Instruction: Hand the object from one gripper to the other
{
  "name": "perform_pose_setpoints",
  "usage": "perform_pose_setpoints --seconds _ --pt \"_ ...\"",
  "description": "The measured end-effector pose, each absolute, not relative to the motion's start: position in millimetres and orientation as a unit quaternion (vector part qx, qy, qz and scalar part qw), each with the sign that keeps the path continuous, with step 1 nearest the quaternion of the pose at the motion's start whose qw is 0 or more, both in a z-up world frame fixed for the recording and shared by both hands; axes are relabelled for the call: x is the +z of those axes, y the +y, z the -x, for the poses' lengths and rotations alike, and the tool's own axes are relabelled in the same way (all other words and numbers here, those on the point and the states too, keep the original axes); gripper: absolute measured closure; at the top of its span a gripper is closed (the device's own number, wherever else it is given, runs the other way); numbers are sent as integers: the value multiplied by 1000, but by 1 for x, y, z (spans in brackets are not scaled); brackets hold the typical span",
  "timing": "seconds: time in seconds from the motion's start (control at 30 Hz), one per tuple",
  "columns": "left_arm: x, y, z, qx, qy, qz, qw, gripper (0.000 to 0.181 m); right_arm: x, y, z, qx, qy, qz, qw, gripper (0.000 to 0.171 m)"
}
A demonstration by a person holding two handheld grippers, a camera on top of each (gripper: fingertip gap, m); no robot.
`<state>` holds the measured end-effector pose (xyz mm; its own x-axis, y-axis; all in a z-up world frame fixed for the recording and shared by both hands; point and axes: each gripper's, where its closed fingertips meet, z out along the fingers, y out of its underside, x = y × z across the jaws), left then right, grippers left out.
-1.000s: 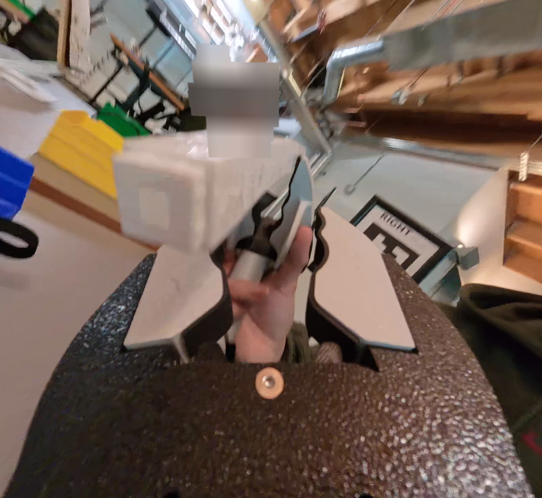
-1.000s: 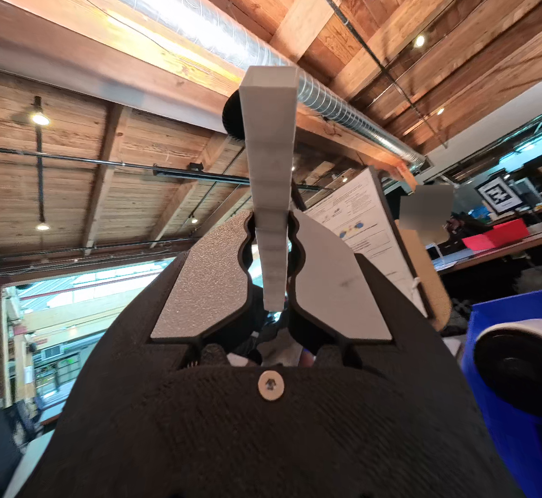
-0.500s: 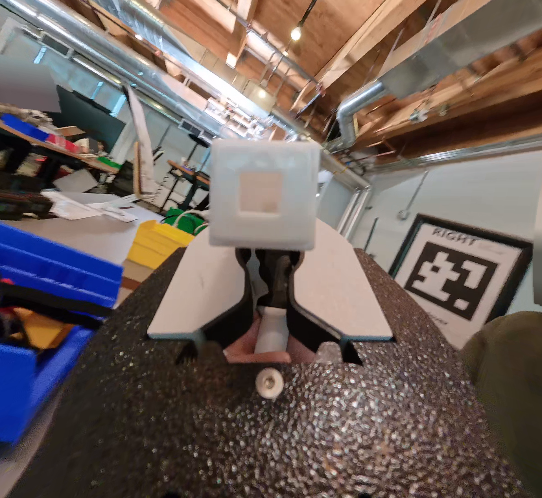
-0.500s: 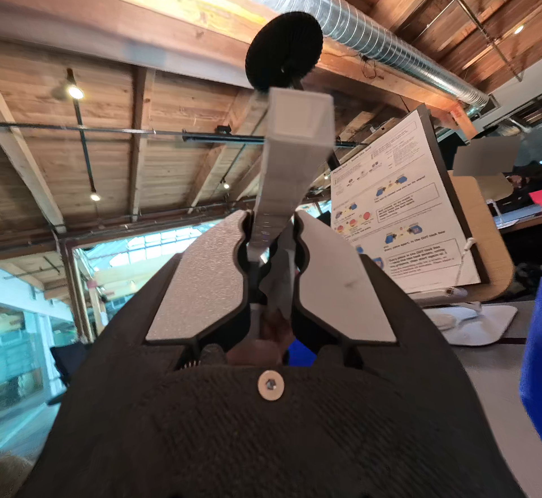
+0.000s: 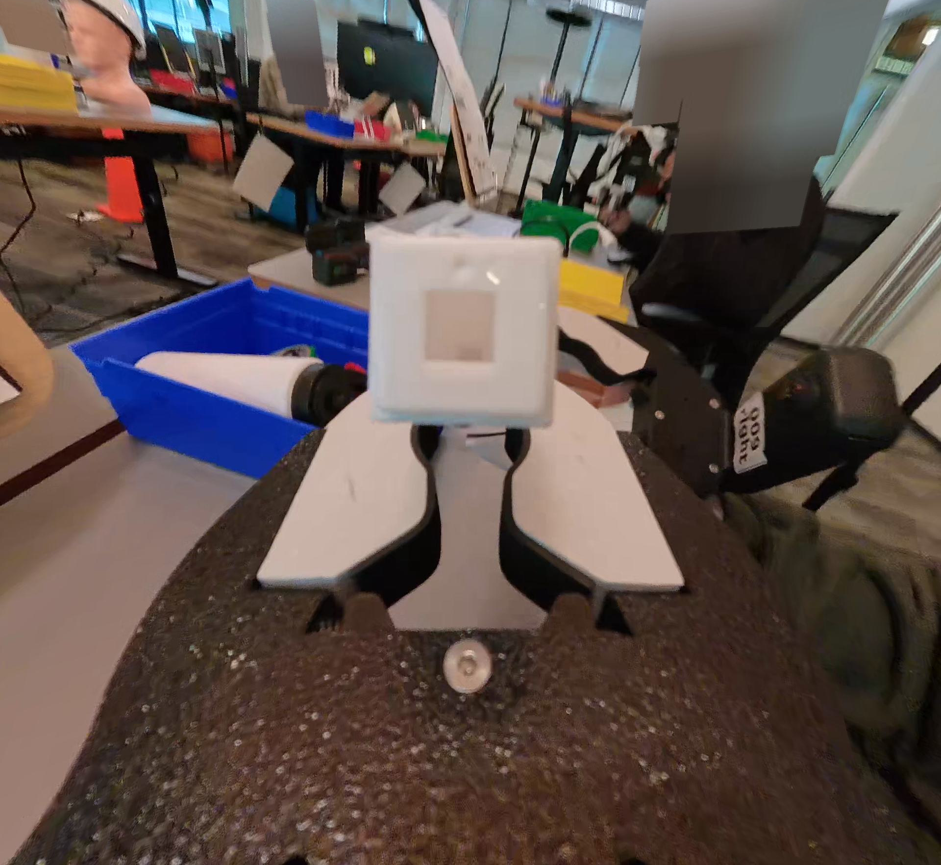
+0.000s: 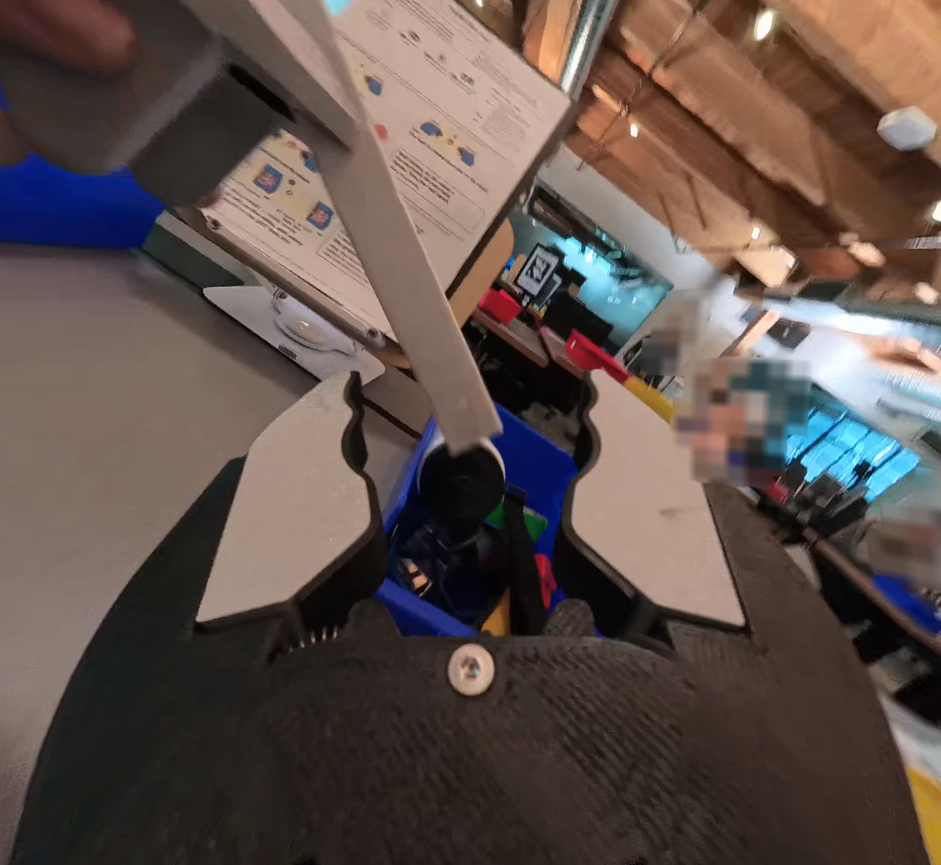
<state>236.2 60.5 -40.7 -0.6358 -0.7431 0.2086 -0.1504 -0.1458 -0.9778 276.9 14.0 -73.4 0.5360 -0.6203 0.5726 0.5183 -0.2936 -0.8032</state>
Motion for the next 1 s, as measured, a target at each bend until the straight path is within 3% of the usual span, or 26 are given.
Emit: perform_pose_setpoints --seconds 0.17,0.33,0.4,0.5,0.57,0.6,0.63,1.0 --pt "-61 44 -236 -616 663 371 205 159 -80 34 -254 -531 -54 645 547 147" --pt "-61 42 -232 -598 690 328 244 157 -84 37 -254 -491 -22 662 566 148" --pt "-59 49 -234 -585 689 328 274 141 -84 36 -257 -482 -7 666 569 149" --pt "-48 58 -234 -585 677 325 306 141 -94 38 -260 -472 -8 689 550 149" --pt "-38 58 -229 -611 661 317 299 142 -100 39 -261 -465 -7 702 540 149" --pt "-37 59 -227 -614 660 319 293 156 -100 40 -261 -464 -8 701 542 149" --pt "-37 60 -226 -615 660 319 290 158 -100 41 -260 -462 -9 700 544 149" --pt "-62 64 -227 -597 691 351 207 157 -111 41 -261 -497 -45 713 493 150"
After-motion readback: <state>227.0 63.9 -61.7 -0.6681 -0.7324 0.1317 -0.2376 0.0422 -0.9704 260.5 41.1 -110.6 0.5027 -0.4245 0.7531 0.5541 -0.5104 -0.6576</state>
